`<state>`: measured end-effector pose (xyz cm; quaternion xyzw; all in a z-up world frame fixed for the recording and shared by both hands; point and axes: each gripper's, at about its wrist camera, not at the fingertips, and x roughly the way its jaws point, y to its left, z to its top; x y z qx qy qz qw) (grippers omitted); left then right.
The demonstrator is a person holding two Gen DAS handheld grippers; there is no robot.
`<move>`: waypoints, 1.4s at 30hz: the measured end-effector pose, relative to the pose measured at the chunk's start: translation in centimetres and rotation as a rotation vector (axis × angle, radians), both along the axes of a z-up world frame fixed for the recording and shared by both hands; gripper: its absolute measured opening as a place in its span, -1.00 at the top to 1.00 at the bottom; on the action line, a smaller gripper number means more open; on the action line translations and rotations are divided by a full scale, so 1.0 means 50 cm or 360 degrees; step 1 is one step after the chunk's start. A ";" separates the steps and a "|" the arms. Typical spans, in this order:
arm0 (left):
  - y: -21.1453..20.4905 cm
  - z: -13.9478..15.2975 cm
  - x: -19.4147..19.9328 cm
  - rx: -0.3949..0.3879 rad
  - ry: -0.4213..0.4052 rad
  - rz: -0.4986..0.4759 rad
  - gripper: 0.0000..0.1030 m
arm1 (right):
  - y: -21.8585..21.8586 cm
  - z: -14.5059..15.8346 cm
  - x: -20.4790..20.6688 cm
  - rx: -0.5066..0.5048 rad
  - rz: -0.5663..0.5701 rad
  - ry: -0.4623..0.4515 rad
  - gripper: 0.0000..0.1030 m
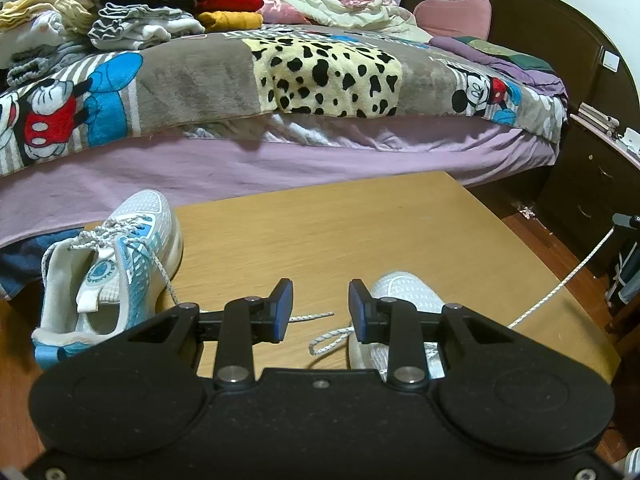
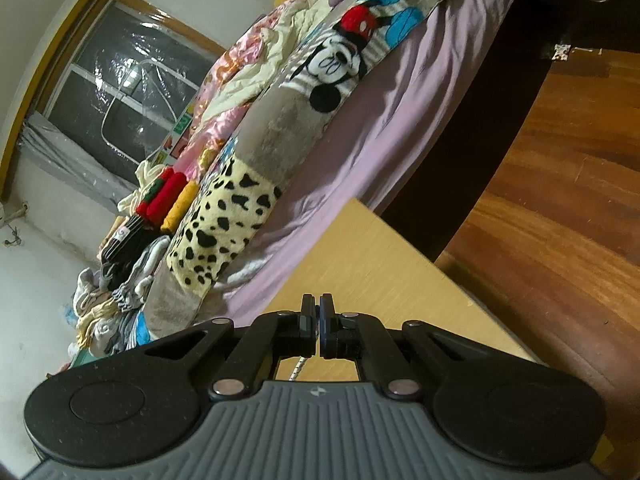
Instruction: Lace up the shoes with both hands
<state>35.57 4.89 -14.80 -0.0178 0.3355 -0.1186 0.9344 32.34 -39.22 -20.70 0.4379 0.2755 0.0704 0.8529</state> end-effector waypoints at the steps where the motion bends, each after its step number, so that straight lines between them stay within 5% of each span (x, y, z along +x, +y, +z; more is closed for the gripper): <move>1: -0.001 0.000 0.000 0.0000 0.0000 0.0000 0.44 | -0.005 0.001 -0.002 -0.0001 -0.0008 0.0000 0.93; 42: -0.043 -0.001 0.001 0.0054 0.0011 -0.0055 0.44 | -0.158 0.038 -0.078 -0.0145 -0.0295 -0.0032 0.93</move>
